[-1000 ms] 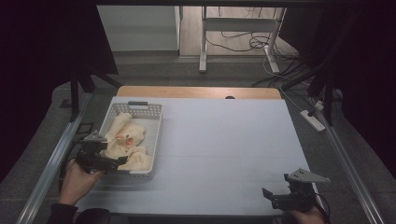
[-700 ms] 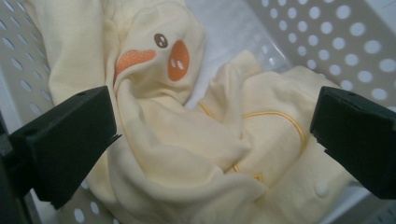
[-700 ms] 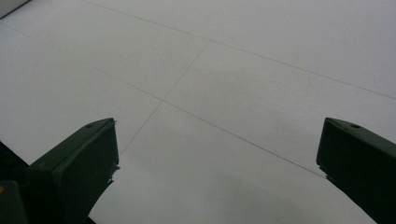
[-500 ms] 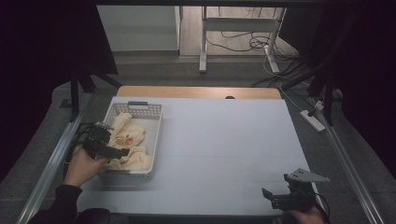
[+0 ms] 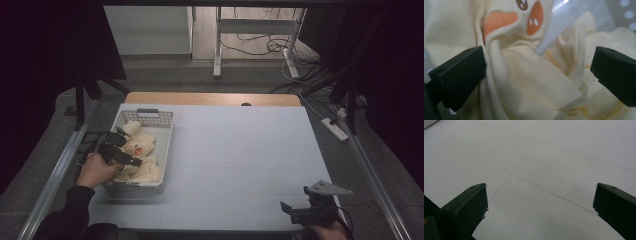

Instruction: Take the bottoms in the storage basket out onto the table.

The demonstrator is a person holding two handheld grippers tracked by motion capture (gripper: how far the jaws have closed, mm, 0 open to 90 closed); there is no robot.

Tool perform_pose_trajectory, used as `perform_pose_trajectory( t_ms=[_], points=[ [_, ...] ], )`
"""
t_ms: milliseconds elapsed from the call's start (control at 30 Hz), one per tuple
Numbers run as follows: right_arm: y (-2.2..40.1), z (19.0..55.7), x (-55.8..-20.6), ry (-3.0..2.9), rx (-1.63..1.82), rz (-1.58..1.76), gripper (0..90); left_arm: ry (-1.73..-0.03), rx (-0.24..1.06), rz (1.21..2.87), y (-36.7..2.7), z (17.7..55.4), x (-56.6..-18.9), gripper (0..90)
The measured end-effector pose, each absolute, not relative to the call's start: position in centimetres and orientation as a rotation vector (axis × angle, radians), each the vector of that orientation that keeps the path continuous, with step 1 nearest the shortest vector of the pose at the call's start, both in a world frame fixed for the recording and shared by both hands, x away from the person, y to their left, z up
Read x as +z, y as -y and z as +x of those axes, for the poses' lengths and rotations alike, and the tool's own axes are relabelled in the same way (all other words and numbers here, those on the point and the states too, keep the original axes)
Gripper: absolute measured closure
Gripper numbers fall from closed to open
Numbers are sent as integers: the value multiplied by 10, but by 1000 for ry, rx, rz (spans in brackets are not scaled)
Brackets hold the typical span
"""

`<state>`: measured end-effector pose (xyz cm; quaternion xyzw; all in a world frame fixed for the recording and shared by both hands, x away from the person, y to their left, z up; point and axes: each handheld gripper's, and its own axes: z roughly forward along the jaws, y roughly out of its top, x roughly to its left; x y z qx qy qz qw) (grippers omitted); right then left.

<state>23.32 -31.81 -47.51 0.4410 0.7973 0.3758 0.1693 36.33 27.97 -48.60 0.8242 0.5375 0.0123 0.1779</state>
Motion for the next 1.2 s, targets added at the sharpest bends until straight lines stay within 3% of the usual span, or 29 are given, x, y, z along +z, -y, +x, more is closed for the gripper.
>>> perform_pose_trajectory(
  t_ms=[533, 733, 800, 867, 900, 933, 967, 1067, 1200],
  points=[
    [318, 233, -475, -2269, 1067, 1255, 0, -1437, -156, 2617, -249, 376, -507, 0],
    [318, 233, -475, -2268, 1067, 1253, 0, -1443, -152, 2645, -246, 378, -508, 1],
    [318, 233, -475, -2266, 1071, 1250, 0, -1380, -117, 2641, -247, 377, -505, 120],
    [318, 233, -475, -2267, 1070, 1250, 0, -1364, -69, 2643, -247, 376, -503, 307],
    [318, 233, -475, -2267, 1070, 1248, 0, -1339, -60, 2648, -246, 375, -502, 307],
    [318, 233, -475, -2267, 1070, 1249, 0, -1312, -67, 2634, -246, 375, -502, 418],
    [318, 233, -475, -2267, 1071, 1249, 0, -1307, -71, 2626, -246, 376, -502, 464],
    [318, 233, -475, -2267, 1070, 1244, 0, -1290, -51, 2624, -246, 375, -501, 581],
    [319, 233, -475, -2265, 1073, 1249, 0, -1293, 5, 2611, -246, 374, -500, 639]
  ],
)
